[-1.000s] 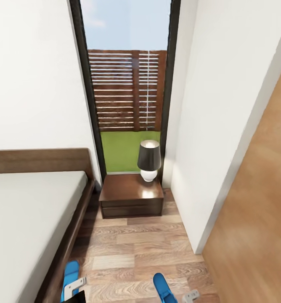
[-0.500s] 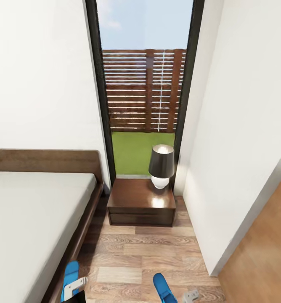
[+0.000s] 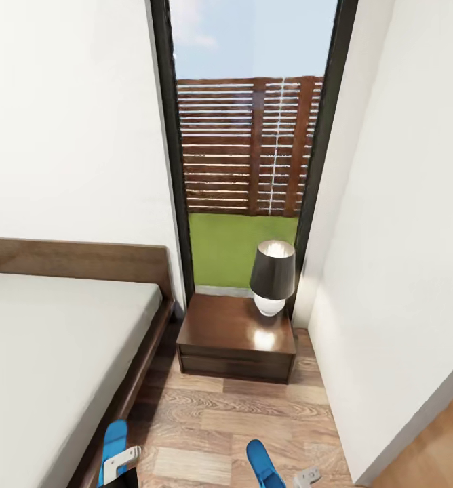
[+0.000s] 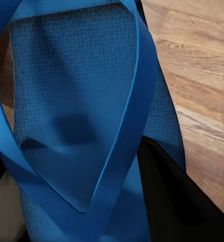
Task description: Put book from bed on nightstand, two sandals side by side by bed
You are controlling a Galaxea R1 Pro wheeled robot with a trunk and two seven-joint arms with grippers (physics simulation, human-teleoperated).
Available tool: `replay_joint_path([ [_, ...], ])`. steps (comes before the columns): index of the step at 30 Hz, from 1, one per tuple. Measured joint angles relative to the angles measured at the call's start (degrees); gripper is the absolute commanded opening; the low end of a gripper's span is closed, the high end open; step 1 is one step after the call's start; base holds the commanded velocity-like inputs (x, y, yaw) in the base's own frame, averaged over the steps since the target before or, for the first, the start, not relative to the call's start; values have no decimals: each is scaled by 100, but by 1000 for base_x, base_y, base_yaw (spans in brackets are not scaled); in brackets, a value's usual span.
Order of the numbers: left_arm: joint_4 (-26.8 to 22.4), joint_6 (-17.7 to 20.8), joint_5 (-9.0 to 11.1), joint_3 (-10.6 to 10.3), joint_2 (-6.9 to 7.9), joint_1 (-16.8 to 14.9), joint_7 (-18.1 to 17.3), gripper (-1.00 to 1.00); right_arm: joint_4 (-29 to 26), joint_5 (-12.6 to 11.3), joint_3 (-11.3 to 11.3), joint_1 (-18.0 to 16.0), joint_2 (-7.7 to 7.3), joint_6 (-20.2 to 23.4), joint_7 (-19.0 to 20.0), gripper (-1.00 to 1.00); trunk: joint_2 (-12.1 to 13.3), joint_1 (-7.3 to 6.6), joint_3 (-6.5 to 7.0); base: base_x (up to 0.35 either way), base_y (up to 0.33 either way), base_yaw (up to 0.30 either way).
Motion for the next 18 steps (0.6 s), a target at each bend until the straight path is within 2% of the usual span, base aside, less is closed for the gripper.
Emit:
replay_joint_path([
  [6, 0, -7, -1, -4, -6, -1, -2, -100, 0, -1, -1, 1, 2, -1, 0, -100, 1, 1, 0, 177, -161, 284],
  [13, 0, -13, -2, -8, -11, 4, -4, -100, 0, -5, -2, 0, -3, -4, -1, -100, 1, 2, 1, 46, -60, 279],
  [18, 2, -16, -9, -15, -32, 4, 2, -100, -2, -6, -4, 1, -12, -2, 1, -100, 1, 3, 1, 8, -93, 99],
])
